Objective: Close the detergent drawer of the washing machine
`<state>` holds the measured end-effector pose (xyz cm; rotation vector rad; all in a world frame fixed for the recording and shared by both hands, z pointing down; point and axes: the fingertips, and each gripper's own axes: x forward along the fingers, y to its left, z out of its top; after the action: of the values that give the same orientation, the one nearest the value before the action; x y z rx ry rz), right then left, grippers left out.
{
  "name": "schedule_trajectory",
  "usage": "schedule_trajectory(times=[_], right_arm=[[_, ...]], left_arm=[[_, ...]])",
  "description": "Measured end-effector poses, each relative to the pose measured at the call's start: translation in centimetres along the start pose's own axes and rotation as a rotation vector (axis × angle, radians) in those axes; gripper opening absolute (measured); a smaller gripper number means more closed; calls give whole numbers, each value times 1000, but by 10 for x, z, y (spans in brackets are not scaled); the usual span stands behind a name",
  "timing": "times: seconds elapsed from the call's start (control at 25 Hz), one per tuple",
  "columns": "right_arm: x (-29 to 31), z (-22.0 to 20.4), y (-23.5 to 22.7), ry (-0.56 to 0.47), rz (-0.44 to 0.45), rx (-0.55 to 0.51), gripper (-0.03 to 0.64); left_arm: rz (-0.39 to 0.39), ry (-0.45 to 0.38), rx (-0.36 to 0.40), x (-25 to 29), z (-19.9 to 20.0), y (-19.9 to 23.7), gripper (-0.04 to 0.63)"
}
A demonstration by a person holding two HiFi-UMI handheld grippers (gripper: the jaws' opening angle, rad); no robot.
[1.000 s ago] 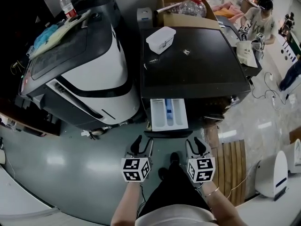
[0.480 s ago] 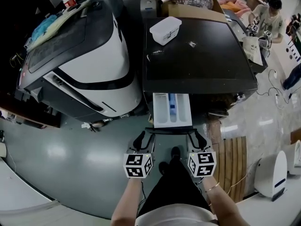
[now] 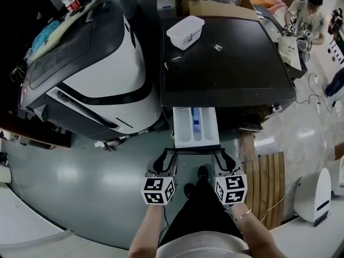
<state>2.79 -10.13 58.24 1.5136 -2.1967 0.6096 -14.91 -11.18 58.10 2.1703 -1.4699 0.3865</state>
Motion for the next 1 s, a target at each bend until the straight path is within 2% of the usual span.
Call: schedule_trajectory(times=[0.16, 1.0], right_arm=[[-1, 1, 0, 9, 6, -27, 124], [20, 19, -6, -8, 10, -15, 123]], left_arm=[[-8, 9, 6, 0, 0, -2, 132], [14, -4, -18, 20, 17, 8, 129]])
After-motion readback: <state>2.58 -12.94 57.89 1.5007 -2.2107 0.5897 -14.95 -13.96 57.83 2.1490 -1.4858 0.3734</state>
